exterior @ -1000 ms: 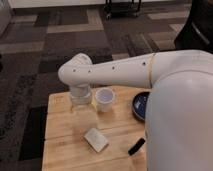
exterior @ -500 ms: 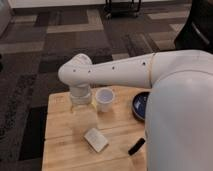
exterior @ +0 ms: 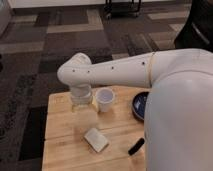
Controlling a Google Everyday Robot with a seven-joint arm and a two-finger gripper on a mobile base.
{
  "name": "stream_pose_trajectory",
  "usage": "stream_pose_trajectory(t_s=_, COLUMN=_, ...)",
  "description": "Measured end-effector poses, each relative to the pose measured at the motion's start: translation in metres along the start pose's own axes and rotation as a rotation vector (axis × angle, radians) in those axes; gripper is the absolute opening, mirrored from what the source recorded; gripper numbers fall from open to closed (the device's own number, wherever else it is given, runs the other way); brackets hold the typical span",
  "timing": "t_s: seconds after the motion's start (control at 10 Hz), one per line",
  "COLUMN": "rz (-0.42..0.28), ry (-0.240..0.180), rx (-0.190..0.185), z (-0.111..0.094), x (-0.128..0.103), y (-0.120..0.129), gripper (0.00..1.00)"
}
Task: Place the eraser in the ceramic cup
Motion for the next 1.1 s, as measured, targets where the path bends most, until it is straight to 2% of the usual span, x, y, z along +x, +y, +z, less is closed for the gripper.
stream_pose_trajectory(t_s=0.1, rz=0.095, ry=-0.008, rx=0.008, z=-0.0022, x=-0.0005, y=-0.0033, gripper=0.65)
stream_pose_trajectory(t_s=0.2, rz=0.146, ry=-0.009, rx=0.008, z=-0.0023, x=-0.0008, y=-0.0034, gripper=0.65)
stream_pose_trajectory(t_s=1.1, rz=0.16, ry=-0.013, rx=0.006, z=-0.0035, x=-0.0002, y=-0.0041, gripper=0.65)
